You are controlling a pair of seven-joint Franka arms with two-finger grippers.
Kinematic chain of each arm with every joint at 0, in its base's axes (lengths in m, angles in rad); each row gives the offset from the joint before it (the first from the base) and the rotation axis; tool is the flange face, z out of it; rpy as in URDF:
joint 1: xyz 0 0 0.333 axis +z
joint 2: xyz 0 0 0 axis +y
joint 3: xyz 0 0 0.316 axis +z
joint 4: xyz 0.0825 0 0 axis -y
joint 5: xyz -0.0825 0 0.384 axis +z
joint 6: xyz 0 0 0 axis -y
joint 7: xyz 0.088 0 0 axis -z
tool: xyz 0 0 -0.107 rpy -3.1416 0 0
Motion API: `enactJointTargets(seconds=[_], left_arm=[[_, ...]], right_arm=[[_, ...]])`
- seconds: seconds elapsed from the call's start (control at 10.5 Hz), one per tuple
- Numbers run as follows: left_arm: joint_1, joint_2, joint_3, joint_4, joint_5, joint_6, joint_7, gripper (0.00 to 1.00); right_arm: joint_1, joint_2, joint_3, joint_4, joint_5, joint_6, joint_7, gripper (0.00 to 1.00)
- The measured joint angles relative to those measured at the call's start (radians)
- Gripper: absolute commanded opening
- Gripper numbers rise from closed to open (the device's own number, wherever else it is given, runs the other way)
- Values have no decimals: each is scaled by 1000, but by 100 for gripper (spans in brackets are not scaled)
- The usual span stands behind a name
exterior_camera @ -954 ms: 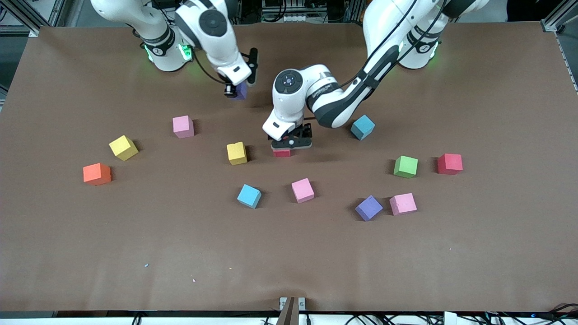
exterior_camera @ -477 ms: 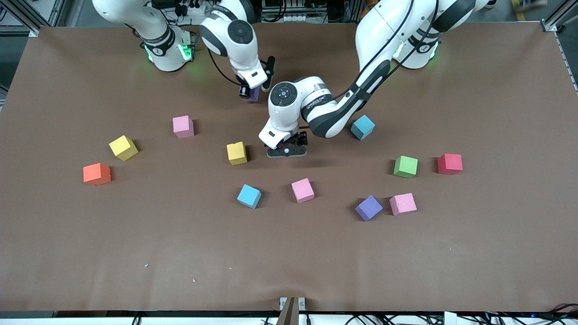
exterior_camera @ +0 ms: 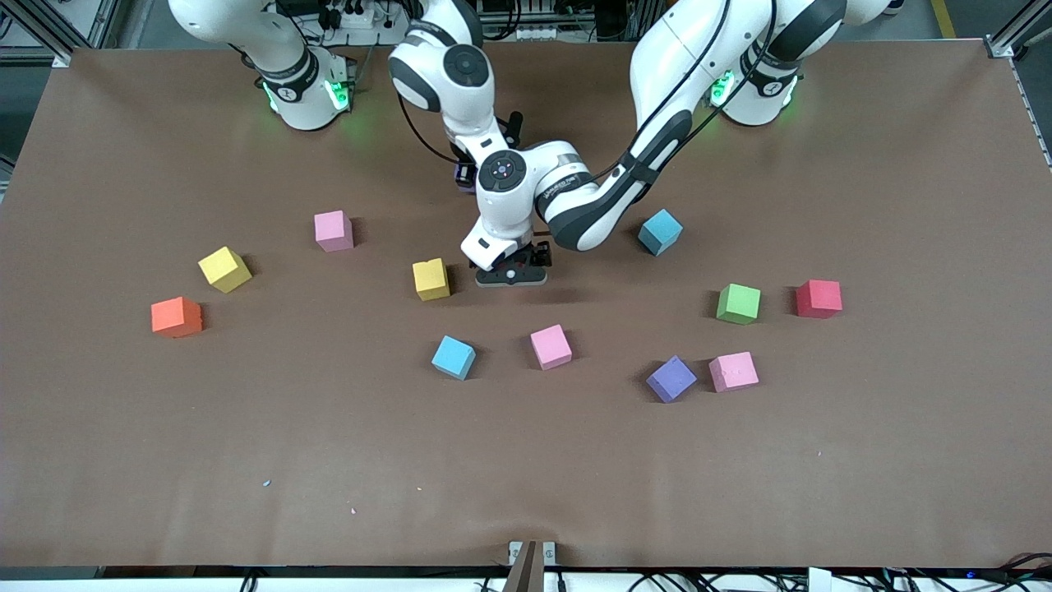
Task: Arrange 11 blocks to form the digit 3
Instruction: 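Grasp the pink block with the left gripper and lift it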
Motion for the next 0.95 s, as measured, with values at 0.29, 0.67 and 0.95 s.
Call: enactJointTargets(seconds=[0.29,0.67,0.95], left_arm=[[1,0,2,12,0,0,-1,100],[4,-17,2,30,0,-1,-3,100],[4,-20,1,28,-1,-8,-9,100]], right_arm=[[18,61,0,66,-27,-10,71,0],[31,106,0,98,-28,-11,95,0],[39,111,1,100,-28,-13,96,0]])
